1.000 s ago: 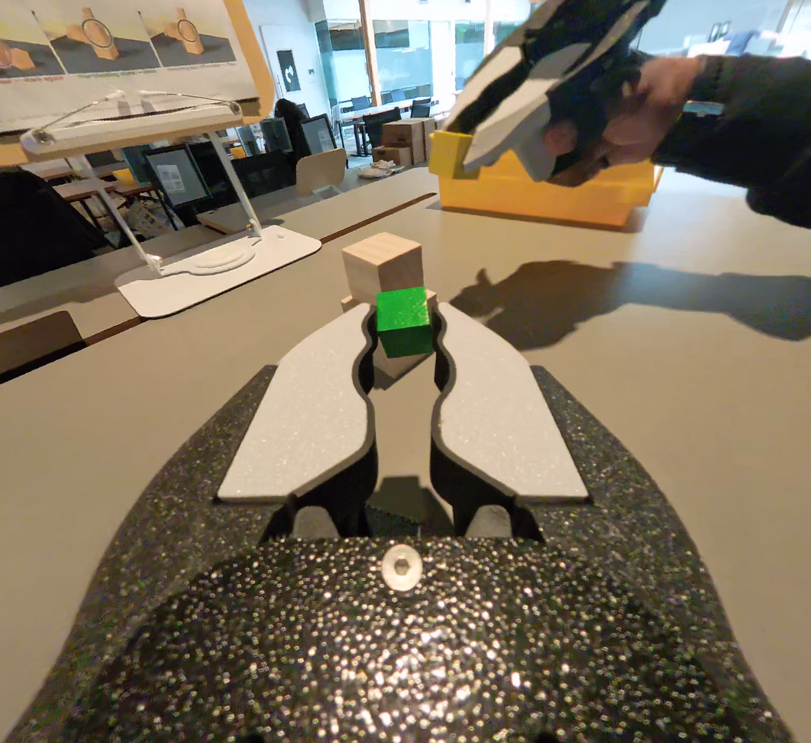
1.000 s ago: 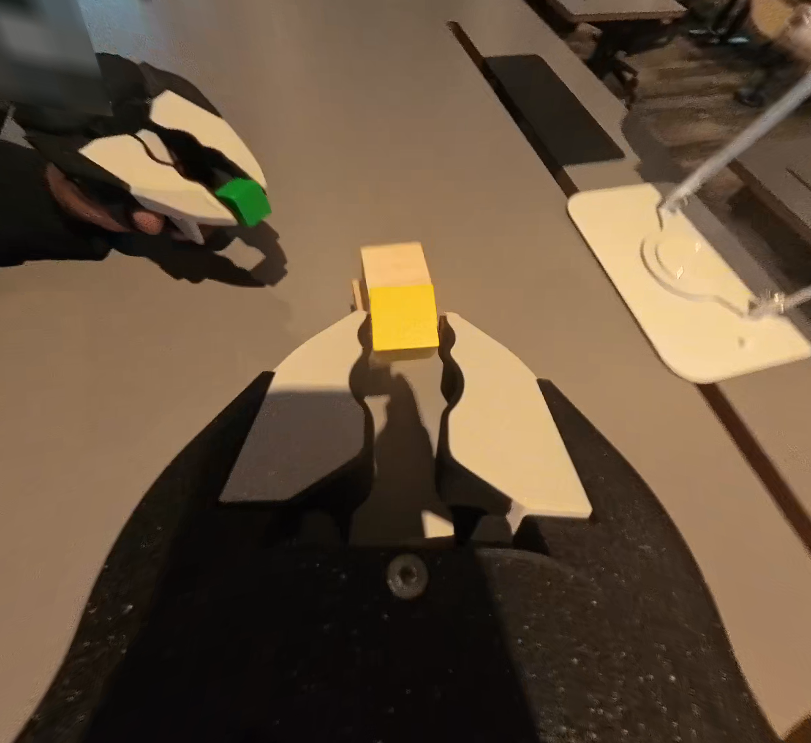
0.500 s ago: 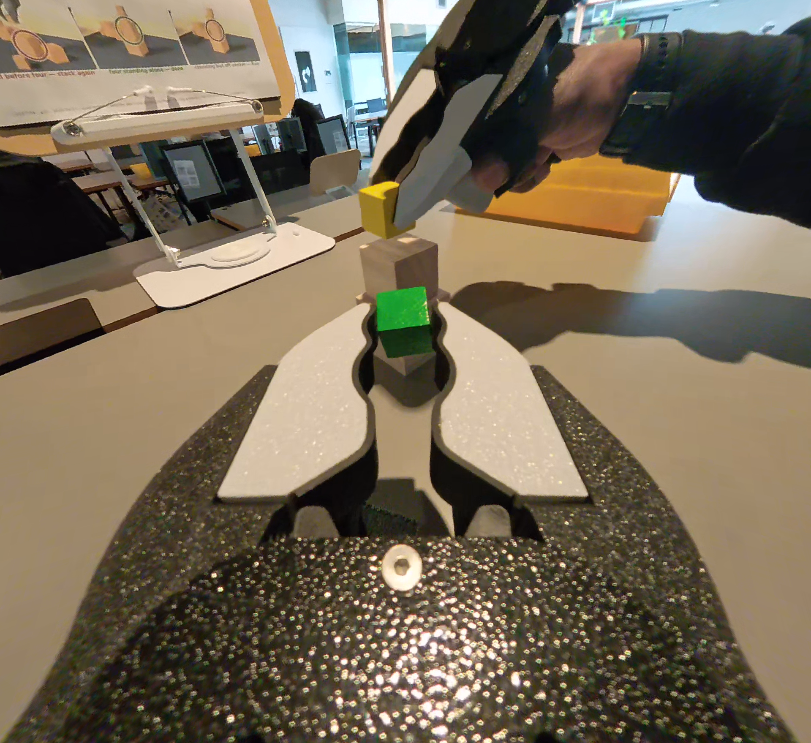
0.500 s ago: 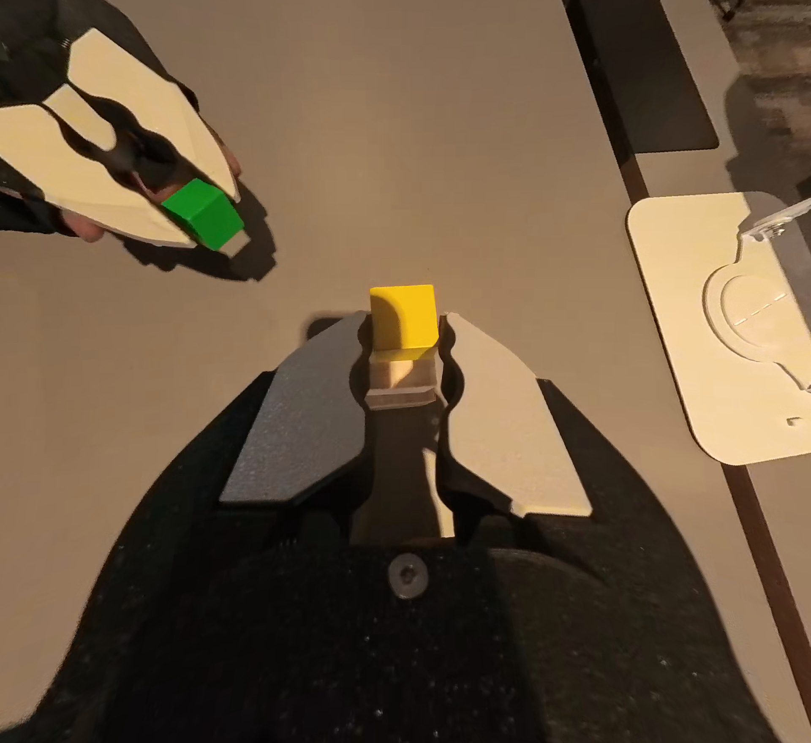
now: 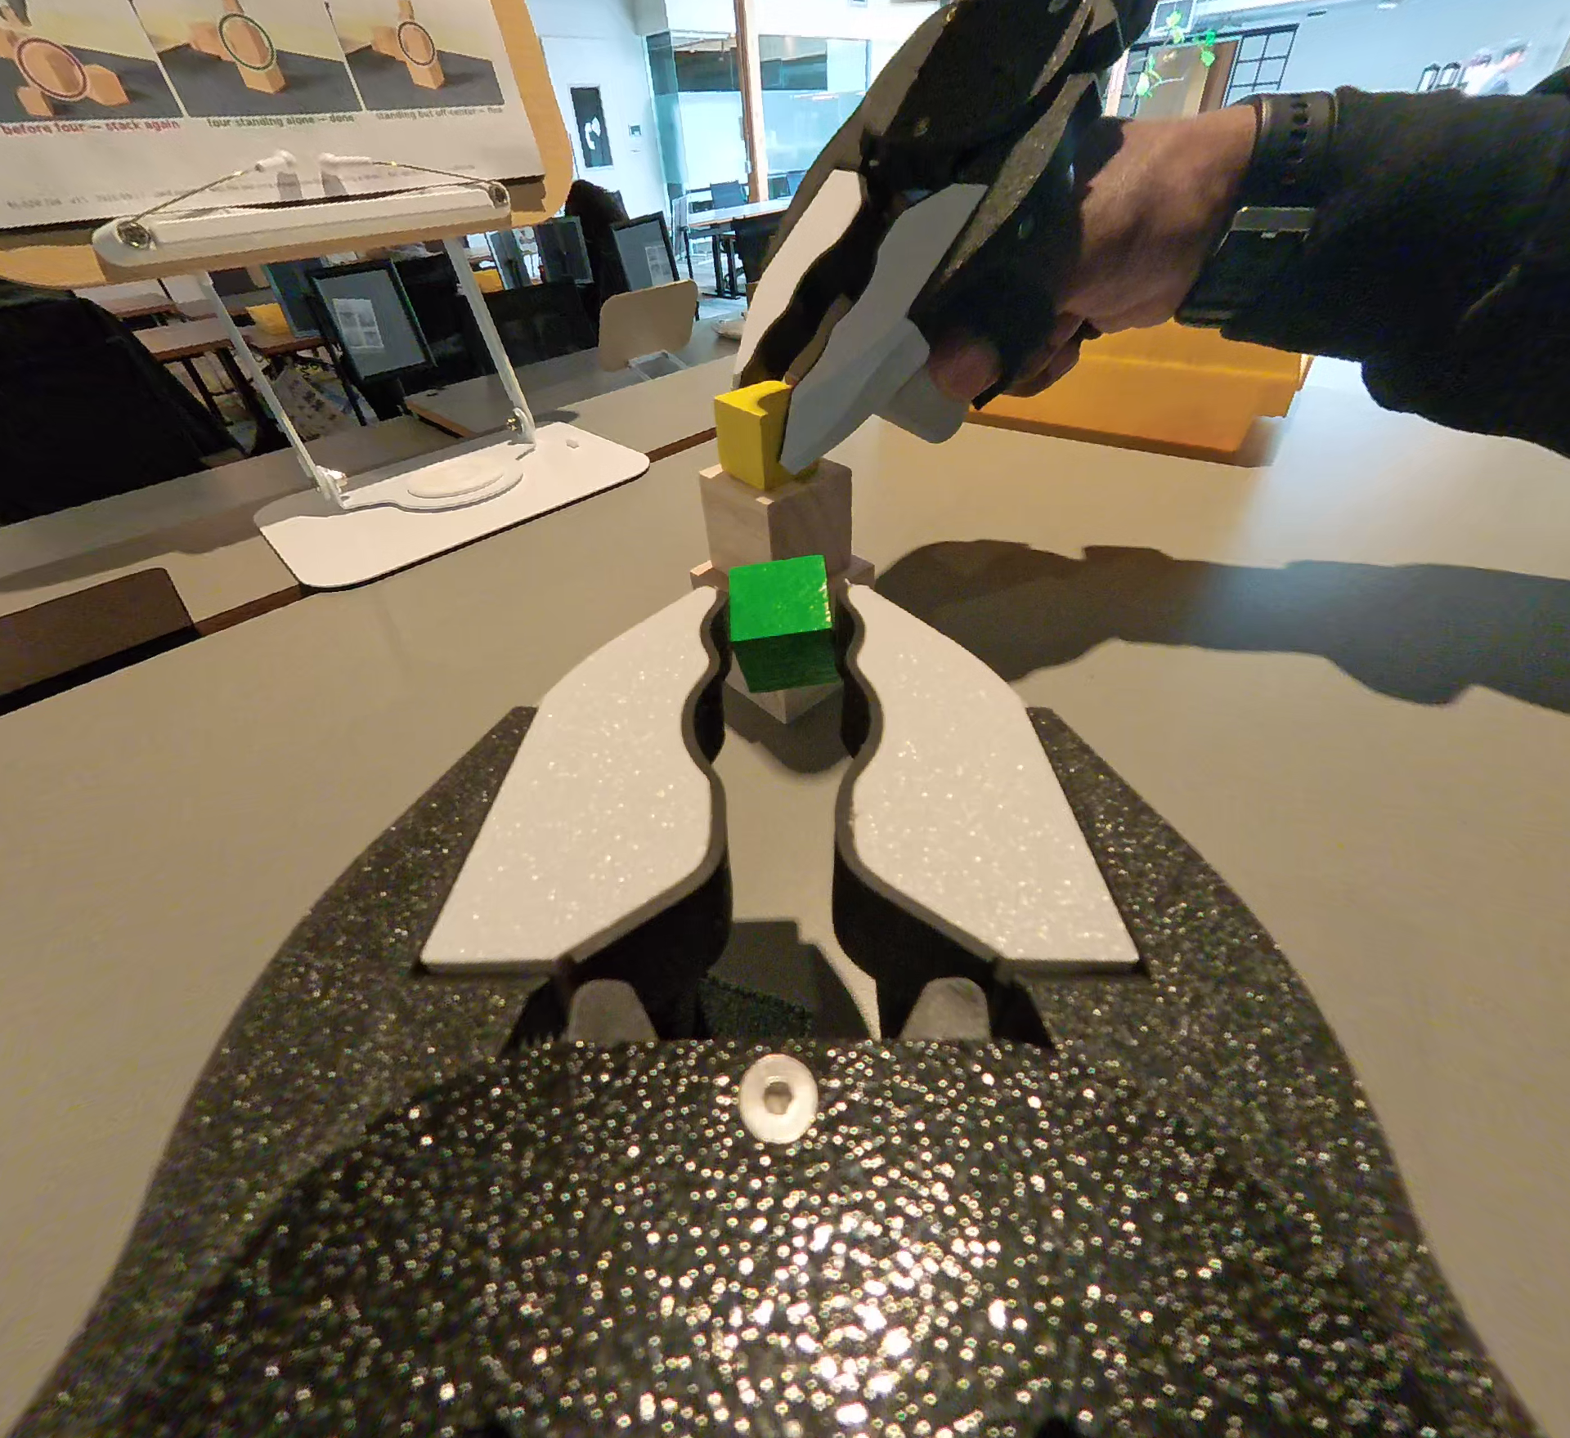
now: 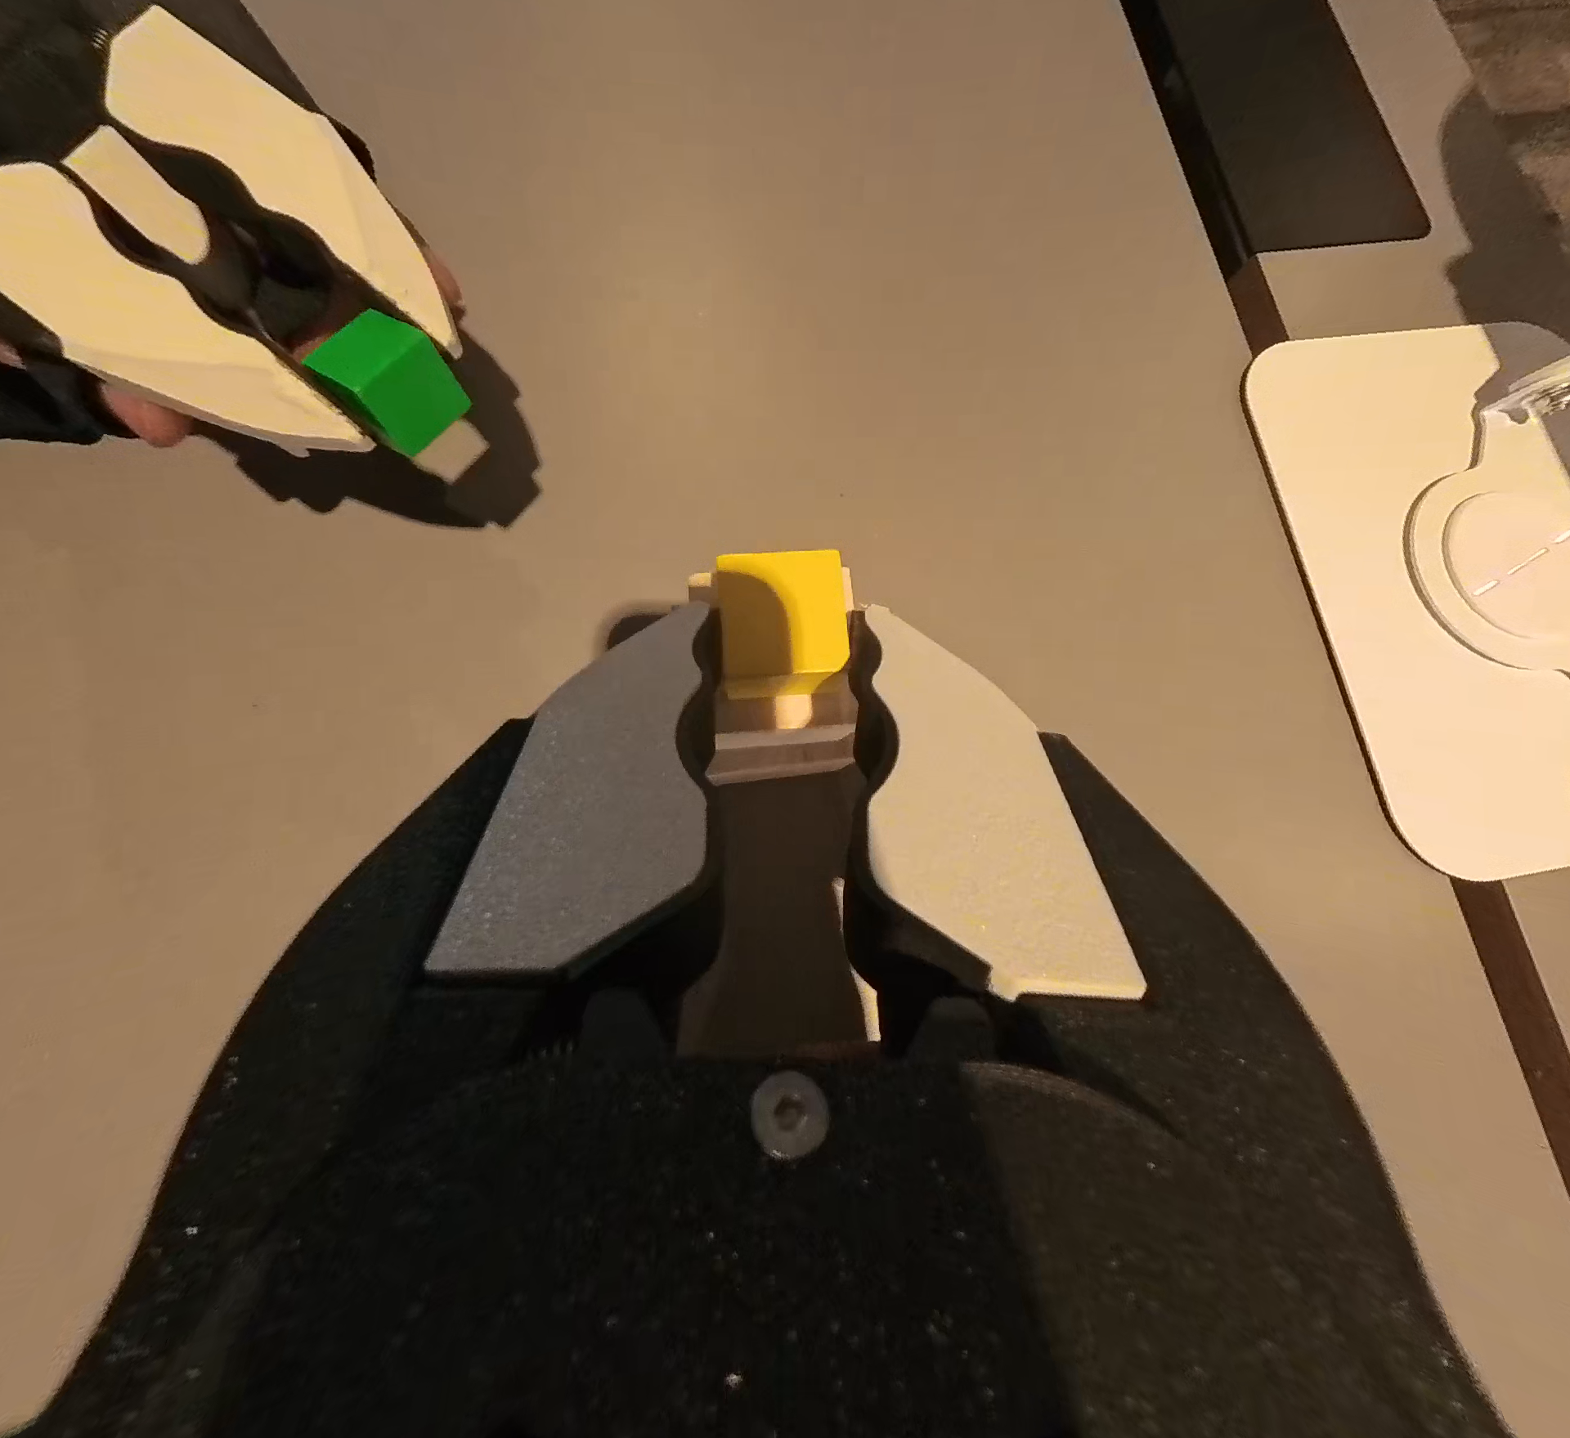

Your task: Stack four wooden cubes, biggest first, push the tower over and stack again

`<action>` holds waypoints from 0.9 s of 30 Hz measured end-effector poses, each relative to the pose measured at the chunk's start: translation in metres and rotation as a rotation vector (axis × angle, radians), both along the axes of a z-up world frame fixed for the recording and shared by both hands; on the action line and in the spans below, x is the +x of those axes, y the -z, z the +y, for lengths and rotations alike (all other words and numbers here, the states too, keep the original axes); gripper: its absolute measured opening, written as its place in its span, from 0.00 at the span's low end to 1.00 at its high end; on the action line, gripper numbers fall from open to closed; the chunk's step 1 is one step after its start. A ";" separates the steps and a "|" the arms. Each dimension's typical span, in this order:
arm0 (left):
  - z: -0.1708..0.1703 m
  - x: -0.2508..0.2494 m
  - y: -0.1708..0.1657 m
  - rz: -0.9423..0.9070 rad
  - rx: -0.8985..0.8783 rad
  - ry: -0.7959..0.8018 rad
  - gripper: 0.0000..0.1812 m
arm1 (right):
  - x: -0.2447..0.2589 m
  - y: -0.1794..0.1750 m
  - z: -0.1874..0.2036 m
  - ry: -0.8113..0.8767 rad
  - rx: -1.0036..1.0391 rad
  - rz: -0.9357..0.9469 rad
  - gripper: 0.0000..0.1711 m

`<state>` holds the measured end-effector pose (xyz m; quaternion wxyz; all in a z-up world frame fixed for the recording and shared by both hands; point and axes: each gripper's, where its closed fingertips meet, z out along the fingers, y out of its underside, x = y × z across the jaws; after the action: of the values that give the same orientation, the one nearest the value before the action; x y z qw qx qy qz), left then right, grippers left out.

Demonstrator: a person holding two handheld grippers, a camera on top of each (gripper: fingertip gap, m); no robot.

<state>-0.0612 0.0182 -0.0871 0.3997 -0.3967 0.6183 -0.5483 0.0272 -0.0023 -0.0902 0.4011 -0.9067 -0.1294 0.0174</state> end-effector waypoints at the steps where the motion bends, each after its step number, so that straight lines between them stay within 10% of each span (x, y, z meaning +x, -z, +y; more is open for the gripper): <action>1: 0.000 0.000 0.000 -0.001 0.000 0.000 0.12 | 0.000 0.000 0.000 0.001 -0.001 -0.001 0.17; 27: -0.004 0.001 0.004 0.020 0.024 0.009 0.12 | 0.000 0.002 -0.002 -0.041 0.008 -0.025 0.17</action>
<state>-0.0601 0.0146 -0.0906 0.3957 -0.3944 0.6307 -0.5386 0.0275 -0.0042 -0.0918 0.4027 -0.9023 -0.1531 0.0140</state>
